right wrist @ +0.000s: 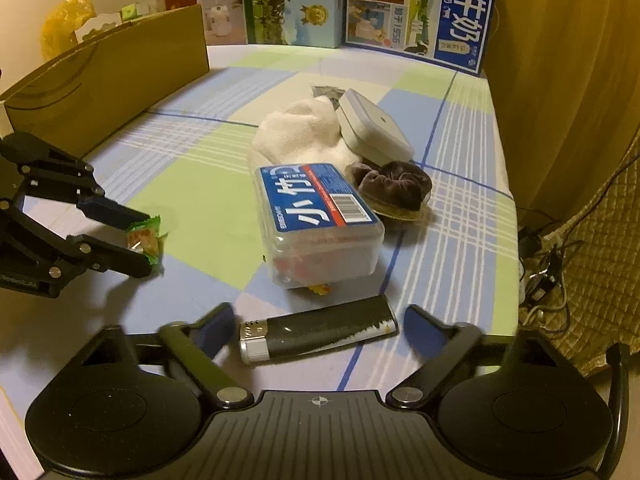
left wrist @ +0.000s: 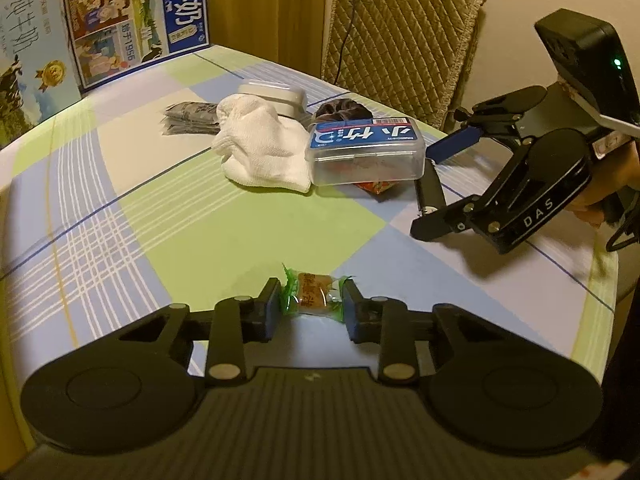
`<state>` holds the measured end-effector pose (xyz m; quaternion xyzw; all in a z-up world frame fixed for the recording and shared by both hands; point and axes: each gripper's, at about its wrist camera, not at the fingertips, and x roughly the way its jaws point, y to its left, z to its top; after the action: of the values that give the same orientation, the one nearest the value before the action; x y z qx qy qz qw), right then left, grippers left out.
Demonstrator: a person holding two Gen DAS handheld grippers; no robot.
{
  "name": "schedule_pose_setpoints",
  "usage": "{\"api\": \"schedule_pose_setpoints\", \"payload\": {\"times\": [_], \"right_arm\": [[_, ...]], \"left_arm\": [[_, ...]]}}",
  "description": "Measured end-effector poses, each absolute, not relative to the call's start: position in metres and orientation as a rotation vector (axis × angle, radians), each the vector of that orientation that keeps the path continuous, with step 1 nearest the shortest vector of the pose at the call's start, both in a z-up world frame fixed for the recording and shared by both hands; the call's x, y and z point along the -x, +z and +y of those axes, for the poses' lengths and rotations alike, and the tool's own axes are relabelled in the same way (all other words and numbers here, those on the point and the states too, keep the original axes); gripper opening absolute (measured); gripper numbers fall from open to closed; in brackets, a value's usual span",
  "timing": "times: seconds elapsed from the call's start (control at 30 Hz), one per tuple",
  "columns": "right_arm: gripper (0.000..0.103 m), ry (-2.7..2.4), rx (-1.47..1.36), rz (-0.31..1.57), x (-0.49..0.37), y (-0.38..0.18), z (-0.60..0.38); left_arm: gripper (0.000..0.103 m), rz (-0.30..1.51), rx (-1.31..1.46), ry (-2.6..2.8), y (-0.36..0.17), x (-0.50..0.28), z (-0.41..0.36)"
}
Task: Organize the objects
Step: 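Grasp the green candy with the left tool while the right tool grasps the black lighter, then carry candy and lighter into the cardboard box and open both tools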
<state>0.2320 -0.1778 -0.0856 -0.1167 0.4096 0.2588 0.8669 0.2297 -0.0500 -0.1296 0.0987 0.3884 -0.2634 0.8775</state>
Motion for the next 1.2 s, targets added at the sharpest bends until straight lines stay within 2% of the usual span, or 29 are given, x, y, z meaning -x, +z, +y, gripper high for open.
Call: {"api": "schedule_pose_setpoints", "payload": {"times": [0.43, 0.57, 0.7, 1.03, 1.17, 1.2], "right_arm": [[0.080, 0.425, -0.006, 0.935, -0.197, -0.072, -0.142], [0.080, 0.444, 0.027, 0.880, -0.187, -0.079, -0.117], [0.090, 0.501, 0.108, 0.857, -0.180, -0.082, -0.108], [0.090, 0.537, 0.227, 0.837, -0.176, -0.094, -0.102], [0.087, 0.544, 0.238, 0.826, -0.175, -0.094, -0.098], [0.079, 0.550, 0.239, 0.820, -0.174, -0.094, -0.097]], "left_arm": [[0.023, 0.857, -0.125, -0.367, -0.121, -0.202, -0.023], [0.023, 0.859, -0.099, -0.289, -0.118, -0.188, -0.007], [0.023, 0.861, -0.046, -0.254, -0.116, -0.180, 0.009], [0.023, 0.855, -0.017, -0.256, -0.120, -0.178, 0.018], [0.023, 0.855, -0.009, -0.254, -0.121, -0.179, 0.018], [0.023, 0.856, -0.006, -0.254, -0.121, -0.179, 0.018]]}}
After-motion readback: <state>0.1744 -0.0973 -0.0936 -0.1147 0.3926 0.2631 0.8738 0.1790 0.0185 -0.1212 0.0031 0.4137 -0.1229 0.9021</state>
